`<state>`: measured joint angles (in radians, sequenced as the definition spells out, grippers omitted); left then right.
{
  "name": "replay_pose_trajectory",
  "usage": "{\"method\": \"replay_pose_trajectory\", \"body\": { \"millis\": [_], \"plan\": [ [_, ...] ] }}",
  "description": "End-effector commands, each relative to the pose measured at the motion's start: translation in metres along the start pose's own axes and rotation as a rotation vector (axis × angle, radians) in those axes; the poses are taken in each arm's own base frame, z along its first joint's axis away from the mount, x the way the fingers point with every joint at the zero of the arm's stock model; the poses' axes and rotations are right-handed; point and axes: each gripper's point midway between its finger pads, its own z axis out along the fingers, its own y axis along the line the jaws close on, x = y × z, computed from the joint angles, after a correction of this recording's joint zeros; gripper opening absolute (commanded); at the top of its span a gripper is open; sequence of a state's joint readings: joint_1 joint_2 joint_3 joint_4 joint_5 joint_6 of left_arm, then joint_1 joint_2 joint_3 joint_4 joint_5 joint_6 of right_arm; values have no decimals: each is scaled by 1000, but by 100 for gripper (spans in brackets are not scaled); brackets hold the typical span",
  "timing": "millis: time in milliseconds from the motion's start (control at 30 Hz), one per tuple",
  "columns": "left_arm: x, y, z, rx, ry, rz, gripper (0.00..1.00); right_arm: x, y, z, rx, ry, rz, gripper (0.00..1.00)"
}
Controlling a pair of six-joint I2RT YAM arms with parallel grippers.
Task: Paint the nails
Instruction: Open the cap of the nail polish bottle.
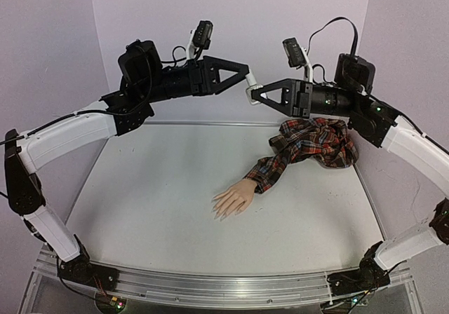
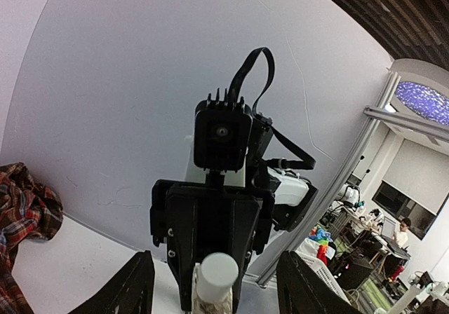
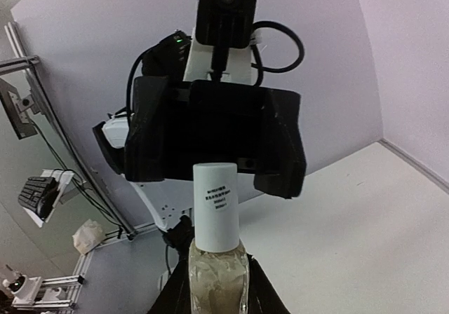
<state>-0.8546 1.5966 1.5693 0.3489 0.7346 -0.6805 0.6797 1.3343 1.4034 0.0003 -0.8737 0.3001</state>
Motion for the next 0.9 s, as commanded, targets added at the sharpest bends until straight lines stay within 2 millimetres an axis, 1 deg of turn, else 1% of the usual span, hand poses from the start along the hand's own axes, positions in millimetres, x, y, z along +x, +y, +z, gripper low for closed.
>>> {"method": "replay_pose_trajectory", "body": {
  "millis": [0,100,200,333,433,500,733,800,867],
  "plan": [
    [-15,-23,7,114,9,47,60,-24,33,0,-179,-38,-3,0],
    [-13,-26,6,136,15,47,51,-21,25,2,-162,-37,7,0],
    [-10,-27,5,144,25,46,49,-22,17,0,-139,-47,11,0],
    [-7,-23,6,135,33,36,39,-21,10,2,-127,-48,19,0],
    [-9,-20,7,118,30,42,32,-19,5,3,-118,-46,26,0],
    [-11,-17,9,96,27,47,26,-18,3,4,-114,-45,29,0],
    [-22,-3,13,14,1,55,12,-18,-5,5,-79,-55,30,0],
    [-24,3,13,-28,-10,58,7,-19,-10,5,-43,-68,24,0],
    [-27,13,12,-89,-29,69,1,-18,-21,3,25,-74,15,0]
  ]
}}
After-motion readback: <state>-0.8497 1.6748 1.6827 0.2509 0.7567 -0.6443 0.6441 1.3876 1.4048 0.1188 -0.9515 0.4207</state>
